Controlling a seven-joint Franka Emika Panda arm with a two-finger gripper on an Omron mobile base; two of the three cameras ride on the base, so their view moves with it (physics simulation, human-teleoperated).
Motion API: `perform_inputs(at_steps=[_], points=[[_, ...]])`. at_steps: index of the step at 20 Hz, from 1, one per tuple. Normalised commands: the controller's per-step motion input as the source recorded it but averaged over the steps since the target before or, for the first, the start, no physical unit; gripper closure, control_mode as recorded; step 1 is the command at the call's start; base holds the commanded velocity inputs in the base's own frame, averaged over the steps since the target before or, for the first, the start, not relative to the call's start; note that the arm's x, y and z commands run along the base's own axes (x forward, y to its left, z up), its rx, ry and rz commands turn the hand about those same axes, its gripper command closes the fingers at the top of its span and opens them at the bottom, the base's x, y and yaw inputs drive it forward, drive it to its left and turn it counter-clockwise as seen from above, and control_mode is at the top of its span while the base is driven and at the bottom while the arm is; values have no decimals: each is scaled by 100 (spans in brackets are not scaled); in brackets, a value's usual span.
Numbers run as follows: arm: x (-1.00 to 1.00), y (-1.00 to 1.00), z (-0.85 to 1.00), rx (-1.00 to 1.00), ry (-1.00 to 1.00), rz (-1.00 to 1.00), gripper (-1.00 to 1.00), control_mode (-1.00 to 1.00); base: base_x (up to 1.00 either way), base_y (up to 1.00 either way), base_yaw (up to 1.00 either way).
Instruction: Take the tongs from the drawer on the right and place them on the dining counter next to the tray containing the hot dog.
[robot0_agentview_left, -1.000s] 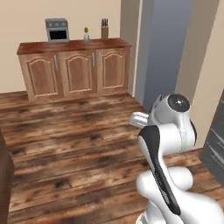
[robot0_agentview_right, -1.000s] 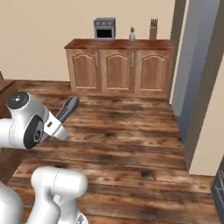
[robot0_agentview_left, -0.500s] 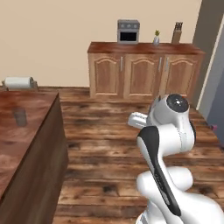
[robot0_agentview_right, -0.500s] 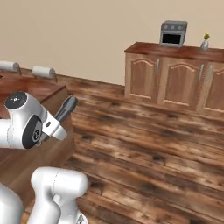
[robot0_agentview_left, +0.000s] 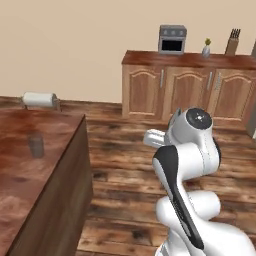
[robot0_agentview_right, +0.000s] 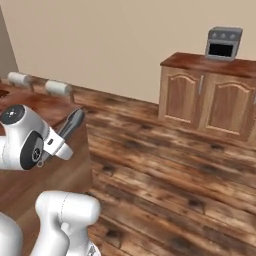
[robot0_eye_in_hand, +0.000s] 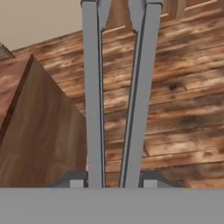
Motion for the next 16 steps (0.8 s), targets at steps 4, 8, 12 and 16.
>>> perform_inputs(at_steps=[4,8,12,16], points=[[0,0,0,0,0,0,100,100,100,-44,30],[0,0,0,0,0,0,100,100,100,-59,30],[0,0,0,0,0,0,100,100,100,-75,23],[0,0,0,0,0,0,100,100,100,-74,23]])
